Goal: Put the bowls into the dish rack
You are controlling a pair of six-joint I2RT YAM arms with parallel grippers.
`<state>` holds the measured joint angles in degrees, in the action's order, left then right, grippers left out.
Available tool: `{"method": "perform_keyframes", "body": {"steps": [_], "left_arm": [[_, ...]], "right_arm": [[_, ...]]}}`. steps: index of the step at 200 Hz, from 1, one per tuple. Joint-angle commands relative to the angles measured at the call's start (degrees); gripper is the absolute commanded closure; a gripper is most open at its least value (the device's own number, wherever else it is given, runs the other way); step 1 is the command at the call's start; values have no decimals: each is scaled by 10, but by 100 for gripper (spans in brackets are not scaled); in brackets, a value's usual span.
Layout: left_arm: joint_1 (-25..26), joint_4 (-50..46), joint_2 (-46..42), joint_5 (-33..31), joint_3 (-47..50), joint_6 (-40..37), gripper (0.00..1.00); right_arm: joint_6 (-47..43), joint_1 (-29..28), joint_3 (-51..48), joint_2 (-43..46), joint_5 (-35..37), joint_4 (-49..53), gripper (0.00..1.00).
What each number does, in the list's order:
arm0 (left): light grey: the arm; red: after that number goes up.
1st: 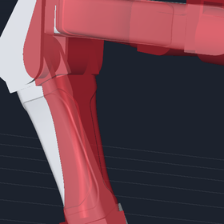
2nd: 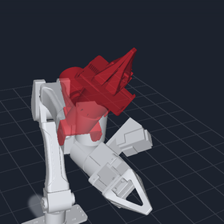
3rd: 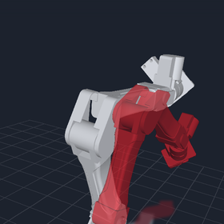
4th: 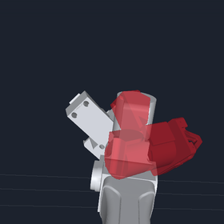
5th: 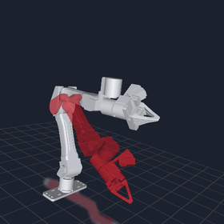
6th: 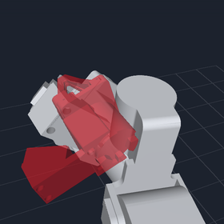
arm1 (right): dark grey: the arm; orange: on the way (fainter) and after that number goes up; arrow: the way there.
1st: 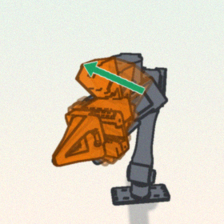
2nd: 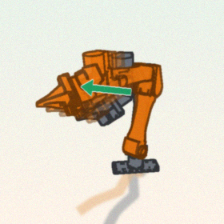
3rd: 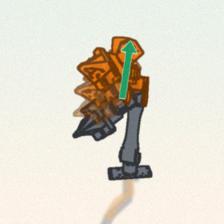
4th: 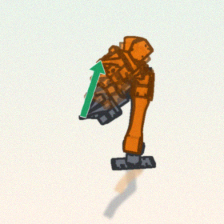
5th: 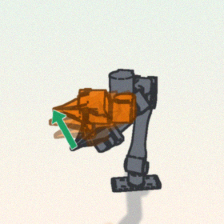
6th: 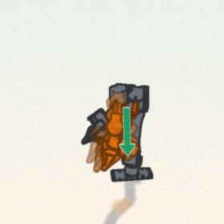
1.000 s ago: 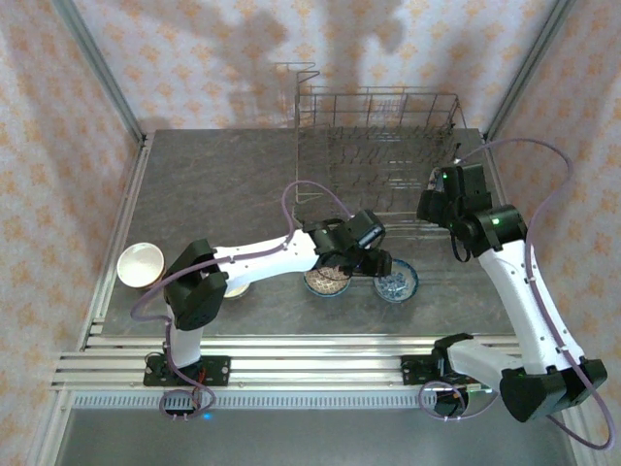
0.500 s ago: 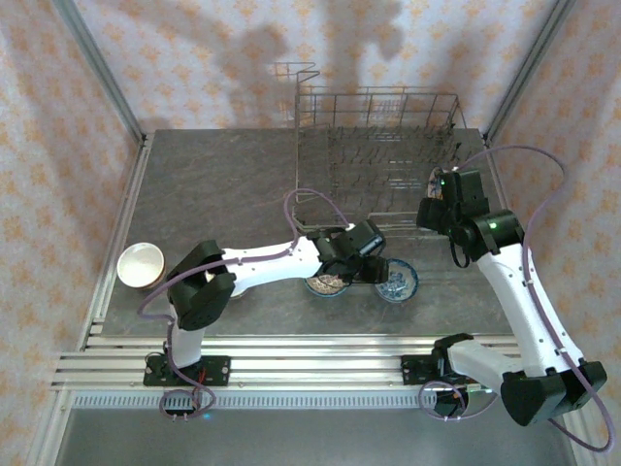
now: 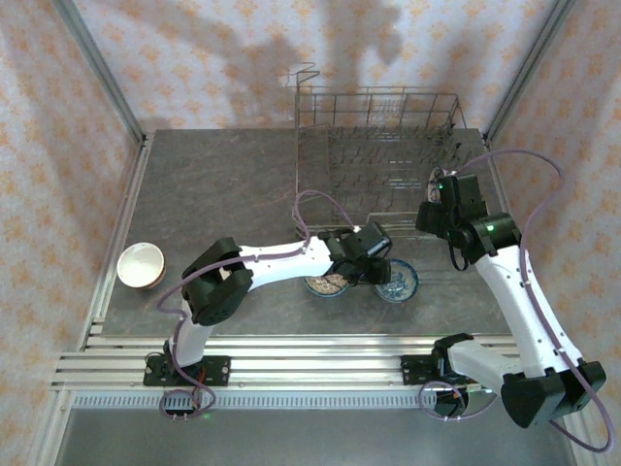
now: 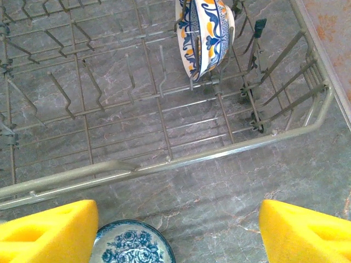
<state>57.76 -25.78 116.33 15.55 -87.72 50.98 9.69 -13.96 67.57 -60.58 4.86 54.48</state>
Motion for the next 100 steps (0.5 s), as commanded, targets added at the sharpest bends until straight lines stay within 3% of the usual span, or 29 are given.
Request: {"method": "perform_keyframes", "body": {"steps": [1, 100], "left_arm": [[1, -31, 14, -22, -20, 0, 49], [-9, -58, 43, -2, -41, -10, 72]], "right_arm": [[5, 1, -7, 12, 8, -9, 23], [-2, 1, -21, 1, 19, -35, 22]]}}
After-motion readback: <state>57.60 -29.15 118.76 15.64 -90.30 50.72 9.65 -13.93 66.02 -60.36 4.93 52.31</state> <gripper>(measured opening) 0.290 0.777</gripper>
